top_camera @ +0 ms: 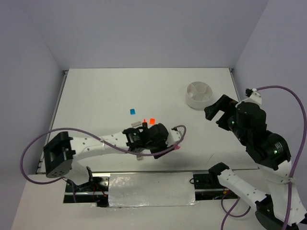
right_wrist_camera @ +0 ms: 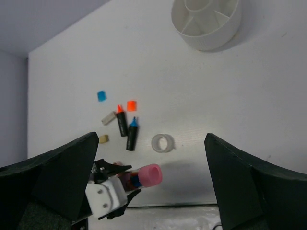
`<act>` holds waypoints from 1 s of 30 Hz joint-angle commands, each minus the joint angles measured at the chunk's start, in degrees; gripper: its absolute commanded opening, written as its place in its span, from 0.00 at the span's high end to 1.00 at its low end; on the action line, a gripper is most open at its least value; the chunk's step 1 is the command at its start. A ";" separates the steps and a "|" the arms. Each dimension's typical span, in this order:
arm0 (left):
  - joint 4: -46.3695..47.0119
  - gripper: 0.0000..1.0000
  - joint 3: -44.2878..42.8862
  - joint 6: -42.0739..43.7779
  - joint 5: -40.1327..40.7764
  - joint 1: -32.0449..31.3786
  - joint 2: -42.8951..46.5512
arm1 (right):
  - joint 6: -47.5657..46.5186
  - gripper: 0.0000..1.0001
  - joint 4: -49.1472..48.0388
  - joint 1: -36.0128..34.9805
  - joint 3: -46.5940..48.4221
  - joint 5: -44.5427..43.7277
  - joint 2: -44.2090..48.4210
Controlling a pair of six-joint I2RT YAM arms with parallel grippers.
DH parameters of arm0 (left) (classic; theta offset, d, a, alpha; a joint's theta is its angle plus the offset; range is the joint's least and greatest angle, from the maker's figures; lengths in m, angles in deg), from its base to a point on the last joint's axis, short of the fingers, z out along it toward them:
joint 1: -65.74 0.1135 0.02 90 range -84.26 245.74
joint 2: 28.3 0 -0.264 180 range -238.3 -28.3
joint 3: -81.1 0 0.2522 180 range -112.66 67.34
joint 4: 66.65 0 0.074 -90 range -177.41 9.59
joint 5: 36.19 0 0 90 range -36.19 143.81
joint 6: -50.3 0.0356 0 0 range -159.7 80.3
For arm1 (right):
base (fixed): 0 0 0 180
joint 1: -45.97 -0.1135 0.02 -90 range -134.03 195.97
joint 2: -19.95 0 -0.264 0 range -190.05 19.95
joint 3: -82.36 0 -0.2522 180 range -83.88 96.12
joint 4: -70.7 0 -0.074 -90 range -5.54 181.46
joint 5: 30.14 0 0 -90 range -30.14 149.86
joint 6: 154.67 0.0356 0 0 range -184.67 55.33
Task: Sort the stationery into containers
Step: Pick up the stationery from the center of the board, then place the stationery in the storage box.
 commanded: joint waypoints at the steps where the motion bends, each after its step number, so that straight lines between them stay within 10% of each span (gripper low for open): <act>1: 10.18 1.00 0.01 -10.82 -3.40 3.25 8.49 | 3.38 0.00 -7.39 0.49 3.76 -0.43 2.59; 13: 40.77 1.00 7.05 -32.27 -25.47 16.70 17.66 | 11.55 0.07 -12.75 0.49 -0.53 27.50 -7.51; 30: 45.63 1.00 8.63 -26.31 -30.58 17.41 14.85 | 3.39 0.18 -10.93 0.31 -1.87 40.18 -14.71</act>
